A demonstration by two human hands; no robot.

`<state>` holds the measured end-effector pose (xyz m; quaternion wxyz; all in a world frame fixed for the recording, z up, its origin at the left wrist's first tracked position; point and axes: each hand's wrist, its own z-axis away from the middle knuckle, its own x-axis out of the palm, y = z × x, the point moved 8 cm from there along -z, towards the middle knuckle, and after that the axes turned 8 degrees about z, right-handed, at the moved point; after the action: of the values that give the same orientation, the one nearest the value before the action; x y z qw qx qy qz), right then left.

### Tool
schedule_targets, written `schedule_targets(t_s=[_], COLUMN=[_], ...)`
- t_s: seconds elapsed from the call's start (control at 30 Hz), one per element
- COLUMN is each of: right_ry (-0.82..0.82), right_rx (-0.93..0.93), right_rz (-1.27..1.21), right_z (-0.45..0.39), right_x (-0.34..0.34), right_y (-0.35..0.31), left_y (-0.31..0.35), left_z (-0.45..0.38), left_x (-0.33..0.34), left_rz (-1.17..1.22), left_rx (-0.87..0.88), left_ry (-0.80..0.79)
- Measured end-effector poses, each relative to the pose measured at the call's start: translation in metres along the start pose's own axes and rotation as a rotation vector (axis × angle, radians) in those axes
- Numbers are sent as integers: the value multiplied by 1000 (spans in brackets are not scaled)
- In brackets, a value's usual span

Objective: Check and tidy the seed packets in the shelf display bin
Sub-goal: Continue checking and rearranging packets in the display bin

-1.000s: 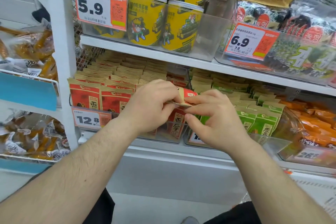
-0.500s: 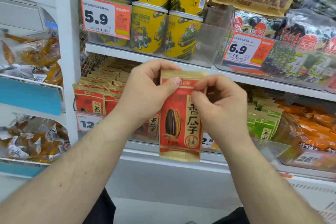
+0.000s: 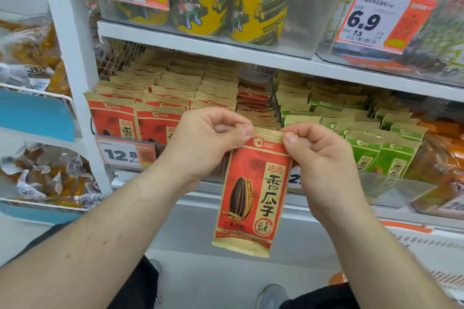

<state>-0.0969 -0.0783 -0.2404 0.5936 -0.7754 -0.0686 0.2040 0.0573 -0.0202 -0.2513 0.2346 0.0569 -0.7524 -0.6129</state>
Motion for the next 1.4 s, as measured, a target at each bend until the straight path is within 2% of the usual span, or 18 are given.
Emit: schedule_targets(t_s=[0.37, 0.53, 0.6, 0.7, 0.77, 0.97, 1.17, 1.4], right_ry=[-19, -176, -139, -49, -48, -295, -234, -453], right_rx=[38, 100, 85, 62, 65, 172, 162, 201], right_rz=[-33, 7, 24, 9, -4, 124, 0, -40], right_z=[-8, -5, -6, -9, -9, -3, -6, -2], right_x=[-4, 3, -1, -9, -10, 3, -4, 1], right_y=[10, 19, 20, 19, 19, 30, 26, 30], left_y=[-10, -10, -16, -29, -31, -26, -30, -28], left_z=[-7, -9, -7, 1, 3, -1, 4, 1], left_x=[3, -6, -2, 13, 15, 4, 14, 9], left_rz=[47, 75, 87, 23, 20, 58, 78, 139], left_rx=[-16, 21, -43, -206, -233, -175, -274, -261], left_ry=[4, 121, 83, -91, -118, -20, -159, -87])
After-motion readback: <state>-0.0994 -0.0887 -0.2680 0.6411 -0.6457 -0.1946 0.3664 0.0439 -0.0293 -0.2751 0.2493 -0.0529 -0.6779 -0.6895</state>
